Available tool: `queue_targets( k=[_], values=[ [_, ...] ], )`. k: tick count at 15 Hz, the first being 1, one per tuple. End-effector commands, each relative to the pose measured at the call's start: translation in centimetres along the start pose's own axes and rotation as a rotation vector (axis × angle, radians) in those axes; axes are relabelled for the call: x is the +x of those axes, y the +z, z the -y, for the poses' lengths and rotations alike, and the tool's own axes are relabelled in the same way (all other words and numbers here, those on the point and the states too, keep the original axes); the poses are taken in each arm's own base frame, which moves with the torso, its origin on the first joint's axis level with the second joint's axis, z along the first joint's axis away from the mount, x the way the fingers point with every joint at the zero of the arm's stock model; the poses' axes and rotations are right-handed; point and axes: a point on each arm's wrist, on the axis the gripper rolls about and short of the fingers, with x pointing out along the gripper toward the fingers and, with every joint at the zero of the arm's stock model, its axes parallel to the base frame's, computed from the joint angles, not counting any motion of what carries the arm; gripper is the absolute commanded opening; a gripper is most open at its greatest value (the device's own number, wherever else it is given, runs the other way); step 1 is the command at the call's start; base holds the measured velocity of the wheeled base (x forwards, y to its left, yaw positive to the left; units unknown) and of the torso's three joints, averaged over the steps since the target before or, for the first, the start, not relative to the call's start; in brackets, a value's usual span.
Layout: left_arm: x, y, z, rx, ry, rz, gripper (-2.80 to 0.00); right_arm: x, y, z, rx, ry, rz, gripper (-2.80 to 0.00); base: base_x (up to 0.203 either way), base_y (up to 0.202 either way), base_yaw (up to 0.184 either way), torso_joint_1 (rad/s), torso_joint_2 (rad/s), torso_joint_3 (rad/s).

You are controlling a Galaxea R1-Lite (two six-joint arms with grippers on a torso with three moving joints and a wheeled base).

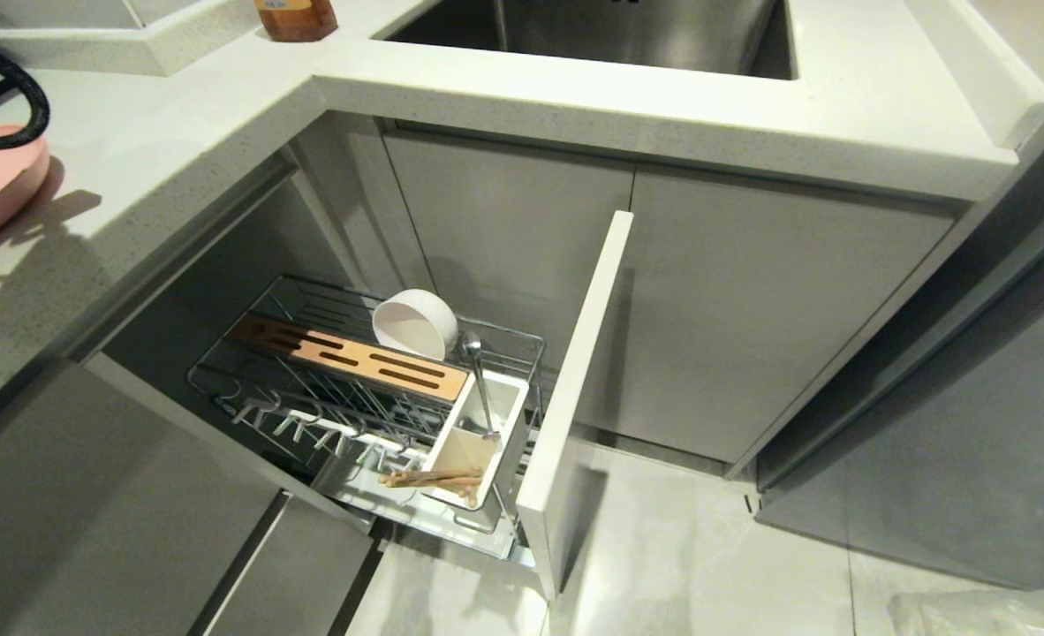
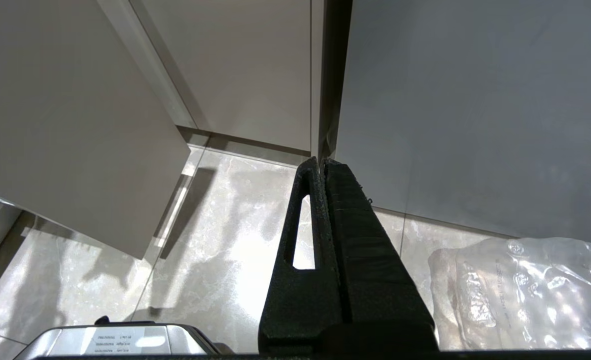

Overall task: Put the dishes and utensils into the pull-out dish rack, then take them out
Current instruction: Pick up the plate and place it in the cupboard

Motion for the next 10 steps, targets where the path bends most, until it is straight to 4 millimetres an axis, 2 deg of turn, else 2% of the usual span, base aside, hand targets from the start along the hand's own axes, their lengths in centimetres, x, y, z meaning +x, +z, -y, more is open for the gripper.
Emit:
queue_targets(
  k=[1,2,10],
  values=[
    [1.1,-0.7,0.2,0.009,0.015,-0.020,-2.80,0.0,-0.1,0.0,0.000,0.001,-0.003,-2.80,0.000,0.000,0.000,0.000,0.00,0.000],
    [1.2,-0.7,0.3,0.008,0.015,-0.020,0.00,0.0,0.0,0.0,0.000,-0.001,0.000,-2.80,0.000,0.000,0.000,0.000,0.00,0.000],
    [2.7,-1.3,0.5,0.015,0.030,-0.028,0.00,0.0,-0.1,0.0,0.000,0.001,-0.003,-2.80,0.000,0.000,0.000,0.000,0.00,0.000]
  ],
)
